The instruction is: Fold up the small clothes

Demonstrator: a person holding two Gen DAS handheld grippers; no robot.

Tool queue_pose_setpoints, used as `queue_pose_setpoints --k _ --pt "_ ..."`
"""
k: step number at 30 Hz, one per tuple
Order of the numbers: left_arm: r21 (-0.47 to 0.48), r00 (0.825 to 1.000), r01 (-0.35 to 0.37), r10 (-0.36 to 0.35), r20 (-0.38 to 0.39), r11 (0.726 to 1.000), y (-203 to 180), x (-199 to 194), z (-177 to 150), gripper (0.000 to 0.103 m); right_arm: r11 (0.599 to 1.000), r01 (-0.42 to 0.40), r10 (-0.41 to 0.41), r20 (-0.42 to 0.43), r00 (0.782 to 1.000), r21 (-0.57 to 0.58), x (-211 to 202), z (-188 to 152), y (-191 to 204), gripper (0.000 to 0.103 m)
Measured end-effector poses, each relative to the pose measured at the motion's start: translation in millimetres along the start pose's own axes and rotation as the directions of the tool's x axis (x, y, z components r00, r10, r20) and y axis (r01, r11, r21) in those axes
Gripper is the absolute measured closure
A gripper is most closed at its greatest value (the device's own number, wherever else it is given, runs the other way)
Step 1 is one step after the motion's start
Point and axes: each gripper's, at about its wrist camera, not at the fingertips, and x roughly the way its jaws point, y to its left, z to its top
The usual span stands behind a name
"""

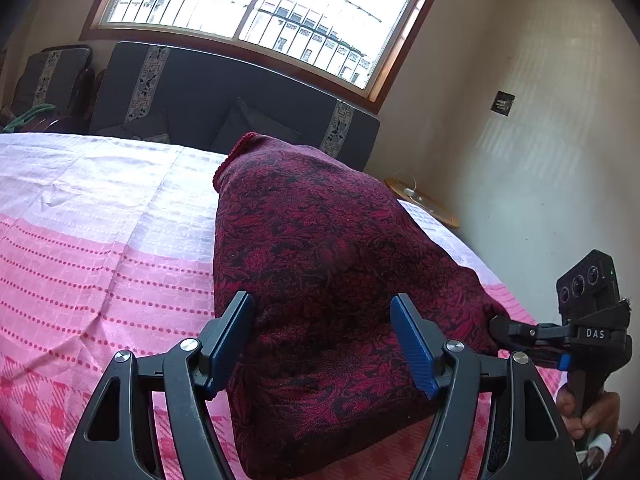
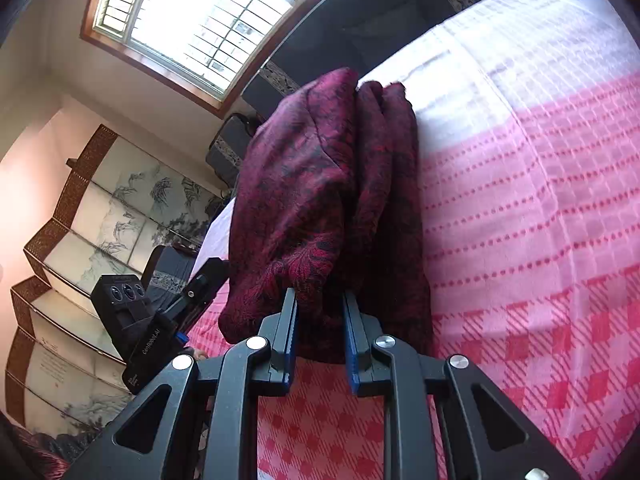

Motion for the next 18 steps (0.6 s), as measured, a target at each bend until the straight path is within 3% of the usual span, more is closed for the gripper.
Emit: queue_pose_setpoints --k 3,5,8,14,18 --pt "-0.015 1.000 0.006 -0.006 -0.005 1.000 2.6 -0.7 -1.1 0.032 0.996 0.064 -0.060 0.074 0.995 -0.063 -20.1 1.0 6.2 0.089" --pt "-0.018 1.000 0.013 -0.013 -0.013 1.000 2.7 0.7 -1.6 0.032 0.994 0.110 -0.110 0.019 0.994 -0.013 -14.9 -8.8 -19.7 0.090" --pt "-0.031 1.000 0.001 -0.002 -0.028 1.000 4.2 3.8 -1.3 0.032 0.997 0.020 -0.018 -0.031 0.999 0.072 -10.1 -19.1 -38.5 0.090" --pt "-0.059 0.999 -0.003 0.000 -0.043 0.998 11.6 4.7 -1.7 0.032 0.992 -0.022 0.027 -0.033 0.999 0.126 -14.7 -16.7 -43.7 0.083" --pt "-0.059 0.999 -0.007 0.004 -0.047 0.998 10.3 4.3 -3.3 0.032 0.994 -0.021 0.021 0.003 1.000 0.111 -24.5 -11.8 -37.8 0.065"
